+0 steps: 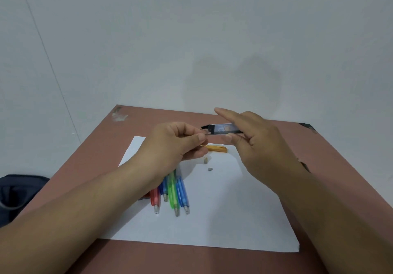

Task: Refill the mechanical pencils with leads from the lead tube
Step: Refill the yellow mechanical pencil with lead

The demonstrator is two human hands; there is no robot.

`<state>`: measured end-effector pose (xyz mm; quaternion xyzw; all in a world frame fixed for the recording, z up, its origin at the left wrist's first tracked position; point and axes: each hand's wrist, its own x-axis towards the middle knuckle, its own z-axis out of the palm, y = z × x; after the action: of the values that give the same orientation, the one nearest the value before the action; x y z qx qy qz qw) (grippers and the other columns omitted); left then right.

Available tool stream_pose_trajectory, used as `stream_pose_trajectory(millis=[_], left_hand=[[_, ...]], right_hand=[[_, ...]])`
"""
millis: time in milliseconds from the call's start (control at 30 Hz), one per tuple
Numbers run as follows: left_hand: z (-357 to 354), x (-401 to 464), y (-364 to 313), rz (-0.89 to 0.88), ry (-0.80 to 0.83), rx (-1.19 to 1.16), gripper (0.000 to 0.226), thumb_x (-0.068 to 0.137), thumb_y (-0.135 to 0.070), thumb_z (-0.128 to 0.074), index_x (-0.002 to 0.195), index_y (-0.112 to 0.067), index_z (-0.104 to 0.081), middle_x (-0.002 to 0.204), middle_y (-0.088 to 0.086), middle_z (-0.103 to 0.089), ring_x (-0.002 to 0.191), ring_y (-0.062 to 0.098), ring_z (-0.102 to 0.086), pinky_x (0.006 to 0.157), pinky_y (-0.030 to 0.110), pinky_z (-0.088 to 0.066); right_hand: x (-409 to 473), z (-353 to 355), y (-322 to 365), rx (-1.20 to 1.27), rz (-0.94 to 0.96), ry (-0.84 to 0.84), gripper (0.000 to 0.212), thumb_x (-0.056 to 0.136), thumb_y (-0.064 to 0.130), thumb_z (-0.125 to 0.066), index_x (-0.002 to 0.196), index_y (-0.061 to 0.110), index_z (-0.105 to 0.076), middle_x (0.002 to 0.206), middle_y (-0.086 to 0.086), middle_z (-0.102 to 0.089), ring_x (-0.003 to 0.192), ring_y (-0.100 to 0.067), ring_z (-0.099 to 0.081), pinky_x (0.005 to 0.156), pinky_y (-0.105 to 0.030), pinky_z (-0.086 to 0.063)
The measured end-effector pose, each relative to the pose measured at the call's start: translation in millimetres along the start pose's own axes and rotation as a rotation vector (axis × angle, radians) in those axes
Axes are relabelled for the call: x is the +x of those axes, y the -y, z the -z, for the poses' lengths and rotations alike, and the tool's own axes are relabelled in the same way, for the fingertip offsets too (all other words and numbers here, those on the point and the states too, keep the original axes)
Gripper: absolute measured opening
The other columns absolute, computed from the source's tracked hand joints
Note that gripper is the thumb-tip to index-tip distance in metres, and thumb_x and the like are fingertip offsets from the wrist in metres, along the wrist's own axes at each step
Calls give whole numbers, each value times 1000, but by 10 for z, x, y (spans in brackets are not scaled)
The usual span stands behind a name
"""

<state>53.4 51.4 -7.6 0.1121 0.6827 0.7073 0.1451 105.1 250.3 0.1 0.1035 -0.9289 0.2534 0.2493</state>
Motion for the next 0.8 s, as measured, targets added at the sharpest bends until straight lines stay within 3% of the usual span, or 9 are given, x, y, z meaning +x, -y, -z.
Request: stream_pose_trajectory(millis=[433,600,700,800], left_hand=[[-6,38,11,-127,-106,132,7,91,-13,-71,86,-14,-77,83,6,-77,76,22,-74,80,36,-61],[-5,34,-3,-147,-119,136,8,92,-11,-69,87,-13,-76,82,5,-77,74,19,-74,76,32,-61],[2,30,-6,-162,-126,131,9,92,-10,-68,88,-13,-76,82,5,-77,71,15,-73,72,28,-61],[9,30,-12,-178,-133,131,9,93,-10,-68,89,-12,-75,81,5,-77,71,15,-72,70,25,-61]], right_hand=[[-20,31,43,161,-146,4,51,97,14,-64,138,45,-55,113,23,-60,108,3,-54,86,-5,-40],[-24,33,51,231,-192,-6,50,97,13,-65,134,46,-58,116,26,-61,108,6,-55,87,-2,-39],[-23,29,49,257,-224,3,47,97,14,-65,133,43,-60,118,22,-63,109,2,-58,88,-8,-42],[-18,25,49,280,-246,3,44,97,15,-65,133,40,-61,120,19,-65,107,2,-60,82,-4,-44]])
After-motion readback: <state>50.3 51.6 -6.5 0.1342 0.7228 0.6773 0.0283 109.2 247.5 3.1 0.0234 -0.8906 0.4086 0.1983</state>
